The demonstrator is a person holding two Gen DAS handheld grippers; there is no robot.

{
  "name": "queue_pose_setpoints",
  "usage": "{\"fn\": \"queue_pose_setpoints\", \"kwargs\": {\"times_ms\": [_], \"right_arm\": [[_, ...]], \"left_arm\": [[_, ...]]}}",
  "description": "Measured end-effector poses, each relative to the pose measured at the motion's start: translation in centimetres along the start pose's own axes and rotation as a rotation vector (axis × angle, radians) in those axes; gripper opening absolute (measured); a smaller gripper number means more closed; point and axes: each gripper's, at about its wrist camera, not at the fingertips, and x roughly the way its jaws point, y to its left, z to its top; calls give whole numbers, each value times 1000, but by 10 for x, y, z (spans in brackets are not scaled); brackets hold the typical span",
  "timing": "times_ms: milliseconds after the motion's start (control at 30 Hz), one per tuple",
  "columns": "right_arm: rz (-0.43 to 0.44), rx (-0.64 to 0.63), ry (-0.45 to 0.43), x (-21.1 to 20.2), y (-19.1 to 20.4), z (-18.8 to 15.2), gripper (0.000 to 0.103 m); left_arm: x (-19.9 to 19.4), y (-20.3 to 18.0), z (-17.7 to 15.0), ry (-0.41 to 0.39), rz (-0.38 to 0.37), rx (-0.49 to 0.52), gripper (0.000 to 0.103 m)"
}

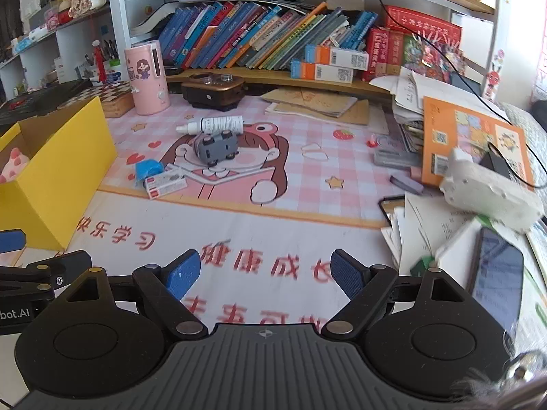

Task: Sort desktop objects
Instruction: 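Move the left tool to the staple box and grasp it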

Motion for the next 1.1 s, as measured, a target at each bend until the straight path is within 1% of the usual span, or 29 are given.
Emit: {"fn": "queue_pose_setpoints", "kwargs": {"times_ms": [300, 467, 600, 700, 833, 1033, 1100], "right_arm": [[37, -43, -50, 28, -12, 34, 82], [54, -82, -80, 45, -13, 54, 82], [58, -104, -93, 61, -14, 69, 82], [61, -121, -100, 71, -15, 76, 82], [82, -139, -92, 83, -17, 84, 82], [79, -176, -78, 99, -16, 93, 82], [79, -179, -75, 105, -17, 96, 82]], "left_arm": [[29, -12, 22, -39, 74, -23, 94], [52, -14, 31, -42, 88, -65, 93], [76, -21, 33, -33, 97, -97, 87], [101, -25, 34, -8, 115, -148, 81], [130, -32, 38, 7, 139, -184, 78], [159, -27, 47, 33, 165, -269, 72], [164, -29, 50, 30, 179, -270, 71]]}}
